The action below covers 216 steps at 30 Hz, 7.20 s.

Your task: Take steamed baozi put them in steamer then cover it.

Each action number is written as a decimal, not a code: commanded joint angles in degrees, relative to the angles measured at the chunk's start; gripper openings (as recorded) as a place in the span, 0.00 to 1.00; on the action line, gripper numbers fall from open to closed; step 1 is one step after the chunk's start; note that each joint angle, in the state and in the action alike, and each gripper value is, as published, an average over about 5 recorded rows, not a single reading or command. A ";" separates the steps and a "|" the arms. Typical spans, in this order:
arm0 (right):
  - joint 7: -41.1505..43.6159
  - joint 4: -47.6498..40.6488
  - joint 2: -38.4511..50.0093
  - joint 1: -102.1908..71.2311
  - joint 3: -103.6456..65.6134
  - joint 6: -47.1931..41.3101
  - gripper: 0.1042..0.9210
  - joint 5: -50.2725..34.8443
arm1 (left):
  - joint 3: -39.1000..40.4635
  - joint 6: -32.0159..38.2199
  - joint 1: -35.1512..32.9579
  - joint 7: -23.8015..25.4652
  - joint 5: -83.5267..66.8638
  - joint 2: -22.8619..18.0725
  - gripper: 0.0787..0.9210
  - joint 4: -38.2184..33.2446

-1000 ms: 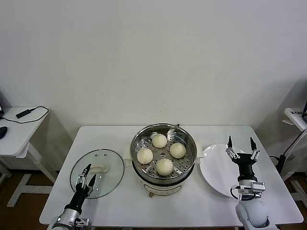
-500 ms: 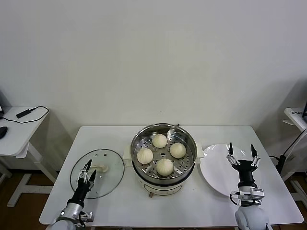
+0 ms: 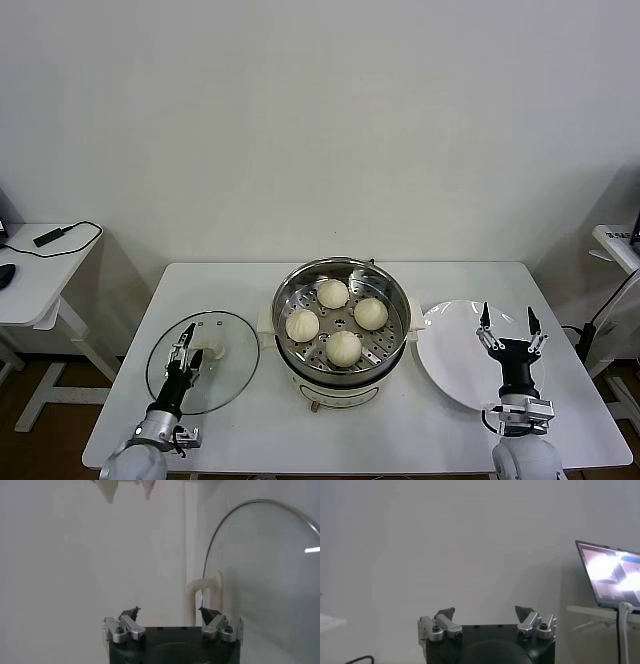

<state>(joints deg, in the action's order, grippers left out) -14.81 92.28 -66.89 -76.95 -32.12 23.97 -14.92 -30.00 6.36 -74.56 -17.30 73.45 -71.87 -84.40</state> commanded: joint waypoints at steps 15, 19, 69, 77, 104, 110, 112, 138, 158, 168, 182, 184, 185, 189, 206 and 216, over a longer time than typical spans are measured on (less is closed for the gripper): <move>-0.07 0.34 -0.48 -0.48 -0.72 0.08 0.88 0.88 | 1.33 -0.28 4.95 0.81 0.17 -0.31 0.86 4.77; -0.13 0.37 -0.50 -0.44 -0.77 0.08 0.88 1.01 | 1.48 -0.02 5.48 0.90 -0.03 -0.32 0.75 6.19; 0.25 -0.23 -1.85 -0.71 -2.03 -0.02 0.88 3.00 | 3.33 -13.06 0.12 12.66 -12.80 7.03 0.13 -45.34; 0.35 -0.74 -1.84 -0.54 -2.34 -0.08 0.88 2.91 | 17.99 -21.94 3.34 16.09 -12.43 7.88 0.13 -51.57; 0.27 -2.61 -4.32 0.64 -1.62 -0.49 0.88 4.71 | 43.18 -34.33 17.30 30.27 5.31 -5.43 0.13 -30.74; 0.34 -2.79 -4.88 0.63 -1.62 -0.42 0.88 4.93 | 40.76 -34.34 19.64 35.10 13.04 -7.34 0.13 -26.81; 0.36 -2.96 -5.05 0.71 -1.61 -0.40 0.88 4.96 | 40.27 -34.20 19.76 36.23 14.16 -7.65 0.13 -26.43; 0.45 -4.55 -5.10 1.68 -1.90 -0.39 0.88 5.05 | 39.75 -36.59 19.84 39.51 17.64 -13.71 0.13 -21.50; 0.55 -5.26 -5.28 1.99 -1.88 -0.21 0.88 5.08 | 39.29 -35.60 18.64 36.83 19.05 -14.72 0.13 -19.14; 0.60 -5.31 -5.37 2.07 -1.90 -0.16 0.88 5.10 | 39.12 -35.43 18.22 35.84 19.22 -15.28 0.13 -18.51; 0.59 -5.34 -5.48 2.04 -2.02 -0.07 0.88 5.13 | 38.14 -34.53 17.98 35.69 19.62 -15.52 0.13 -17.54; 0.60 -5.40 -5.52 2.06 -2.03 -0.05 0.88 5.14 | 38.07 -34.45 17.98 35.60 19.63 -15.57 0.13 -17.36; 0.60 -5.42 -5.53 2.06 -2.04 -0.04 0.88 5.13 | 38.02 -34.39 17.96 35.57 19.62 -15.60 0.13 -17.25; 0.60 -5.45 -5.55 2.09 -2.08 -0.01 0.88 5.13 | 37.86 -34.13 17.79 35.45 19.55 -15.61 0.13 -17.23; 0.62 -5.71 -5.61 2.25 -1.92 0.09 0.88 5.26 | 38.88 -34.45 14.31 36.21 17.22 -12.82 0.51 -26.67; 0.51 -5.59 -5.87 2.82 -1.70 0.00 0.88 5.39 | 38.66 -35.10 9.94 37.77 12.39 -5.96 0.80 -38.75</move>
<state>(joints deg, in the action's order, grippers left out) -14.19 86.55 -72.70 -74.28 -33.81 24.03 -9.53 8.88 -28.51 -61.36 19.76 89.59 -83.23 -111.93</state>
